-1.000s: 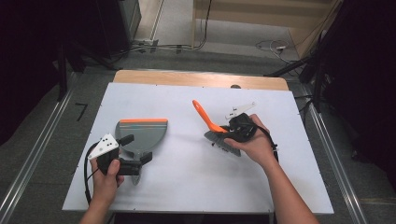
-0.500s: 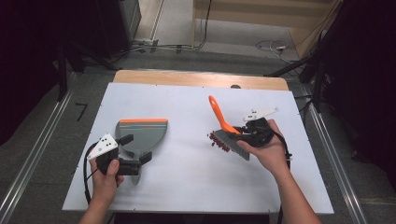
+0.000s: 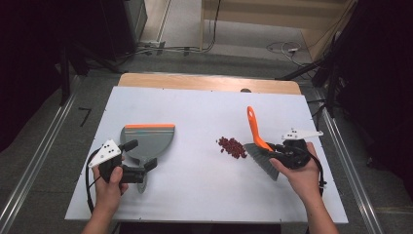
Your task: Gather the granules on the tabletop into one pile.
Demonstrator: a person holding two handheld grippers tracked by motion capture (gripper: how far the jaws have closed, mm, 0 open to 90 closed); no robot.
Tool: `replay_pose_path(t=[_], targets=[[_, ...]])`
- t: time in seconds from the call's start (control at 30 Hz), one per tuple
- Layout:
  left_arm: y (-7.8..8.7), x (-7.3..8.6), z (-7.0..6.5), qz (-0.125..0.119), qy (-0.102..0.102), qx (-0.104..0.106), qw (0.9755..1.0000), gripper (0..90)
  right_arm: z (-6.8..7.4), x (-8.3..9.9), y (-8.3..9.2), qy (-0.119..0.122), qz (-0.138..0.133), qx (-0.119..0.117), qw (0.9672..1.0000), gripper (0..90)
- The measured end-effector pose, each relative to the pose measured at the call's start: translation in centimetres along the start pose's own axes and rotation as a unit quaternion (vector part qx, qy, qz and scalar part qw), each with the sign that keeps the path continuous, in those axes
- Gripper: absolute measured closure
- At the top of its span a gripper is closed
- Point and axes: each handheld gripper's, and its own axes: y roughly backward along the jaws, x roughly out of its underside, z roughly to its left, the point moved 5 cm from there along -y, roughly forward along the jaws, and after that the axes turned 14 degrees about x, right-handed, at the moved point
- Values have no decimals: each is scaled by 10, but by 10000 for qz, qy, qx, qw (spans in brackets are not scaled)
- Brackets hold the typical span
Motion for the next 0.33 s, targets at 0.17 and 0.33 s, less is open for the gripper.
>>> replay_pose_path(t=[0.17, 0.33], targets=[[1, -1, -2, -60, -24, 59, 10000, 0, -13, 20, 10, -255, 22, 144, 9996, 687], [2, -2, -3, -67, -52, 68, 9999, 0, -27, 36, 17, -558, 71, 293, 9980, 687]])
